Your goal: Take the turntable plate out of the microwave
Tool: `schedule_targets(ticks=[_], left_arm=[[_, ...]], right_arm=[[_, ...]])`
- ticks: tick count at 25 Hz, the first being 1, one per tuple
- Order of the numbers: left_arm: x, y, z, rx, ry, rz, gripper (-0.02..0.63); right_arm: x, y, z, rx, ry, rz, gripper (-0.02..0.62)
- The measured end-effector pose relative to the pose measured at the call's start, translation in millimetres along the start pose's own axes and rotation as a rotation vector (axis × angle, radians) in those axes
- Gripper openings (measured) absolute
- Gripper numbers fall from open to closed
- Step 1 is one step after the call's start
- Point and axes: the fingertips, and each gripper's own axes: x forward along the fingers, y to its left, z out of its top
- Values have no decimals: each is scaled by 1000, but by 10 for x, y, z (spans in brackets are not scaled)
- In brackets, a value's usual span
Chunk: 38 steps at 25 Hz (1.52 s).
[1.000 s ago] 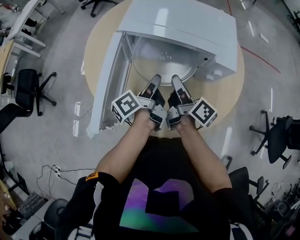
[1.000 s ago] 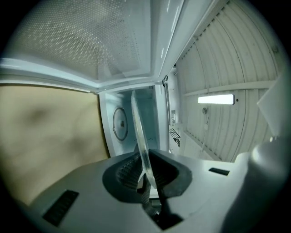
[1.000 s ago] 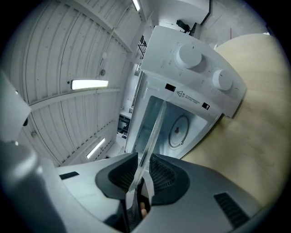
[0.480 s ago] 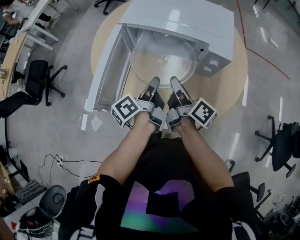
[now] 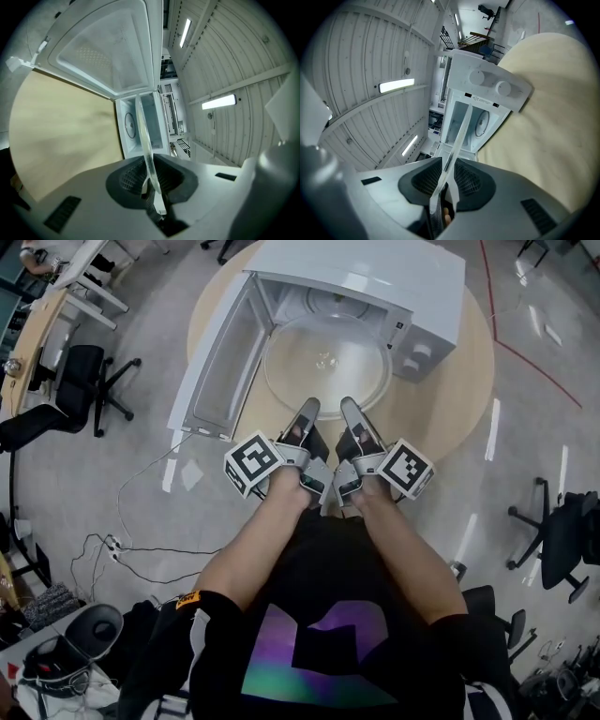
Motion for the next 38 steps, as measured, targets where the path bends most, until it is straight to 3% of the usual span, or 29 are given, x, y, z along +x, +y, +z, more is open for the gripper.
schedule_targets(ticks=[23,38], left_arm=[[-437,622,-668,-56,8,76,84],[-387,985,-810,-56,18,123,86]], right_arm=[[-729,-561,-421,15,70,-94,88],[-823,-930,-505,50,66,-134,88]])
